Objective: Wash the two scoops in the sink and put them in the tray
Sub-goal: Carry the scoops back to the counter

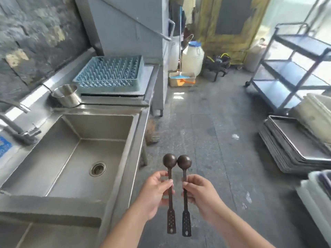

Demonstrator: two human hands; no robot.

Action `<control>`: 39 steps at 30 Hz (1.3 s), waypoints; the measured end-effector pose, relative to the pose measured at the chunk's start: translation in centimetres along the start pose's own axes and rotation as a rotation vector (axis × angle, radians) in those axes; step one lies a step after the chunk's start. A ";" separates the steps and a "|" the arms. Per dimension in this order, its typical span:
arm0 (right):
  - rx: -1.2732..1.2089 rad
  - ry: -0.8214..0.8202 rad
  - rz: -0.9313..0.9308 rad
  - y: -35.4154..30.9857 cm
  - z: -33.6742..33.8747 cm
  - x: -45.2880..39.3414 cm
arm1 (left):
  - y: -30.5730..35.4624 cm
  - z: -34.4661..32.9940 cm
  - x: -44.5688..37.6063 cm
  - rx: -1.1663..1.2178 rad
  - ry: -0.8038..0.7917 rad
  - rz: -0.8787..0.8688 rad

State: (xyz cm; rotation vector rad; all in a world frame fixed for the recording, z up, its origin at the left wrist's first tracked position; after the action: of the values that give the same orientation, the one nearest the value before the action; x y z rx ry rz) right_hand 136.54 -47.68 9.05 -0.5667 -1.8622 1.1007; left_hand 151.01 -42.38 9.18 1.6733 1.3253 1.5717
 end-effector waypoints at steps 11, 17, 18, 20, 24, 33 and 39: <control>-0.207 0.555 0.133 5.7 25.1 23.7 | -9.9 -31.3 4.4 -0.260 -0.514 0.132; -0.333 0.894 0.122 11.5 36.0 40.6 | -18.7 -48.7 11.1 -0.446 -0.820 0.257; -0.358 0.957 0.128 12.4 37.6 43.3 | -20.1 -51.4 12.4 -0.473 -0.866 0.273; -0.422 1.080 0.137 14.0 40.1 48.1 | -22.4 -56.1 14.6 -0.527 -0.950 0.296; -0.542 1.245 0.184 16.2 44.3 55.5 | -25.8 -64.4 17.9 -0.600 -1.096 0.329; -0.622 1.418 0.190 16.2 55.0 61.0 | -29.6 -80.0 17.4 -0.733 -1.276 0.316; -0.686 1.461 0.172 13.6 65.8 60.4 | -29.5 -91.2 12.0 -0.779 -1.286 0.281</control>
State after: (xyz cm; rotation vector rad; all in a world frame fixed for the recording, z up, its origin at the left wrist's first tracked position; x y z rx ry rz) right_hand 48.57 -27.30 9.84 -1.4280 -0.7794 -0.0895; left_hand 54.37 -43.53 9.64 1.7446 -0.1679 0.6033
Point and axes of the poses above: each hand's wrist, its own x-axis away from the middle knuckle, its own z-axis out of the back of the hand, y = z × x, the point moved 4 cm from there along -x, towards the middle knuckle, and after that the axes turned 5 degrees about -y, right-handed, at the moved point
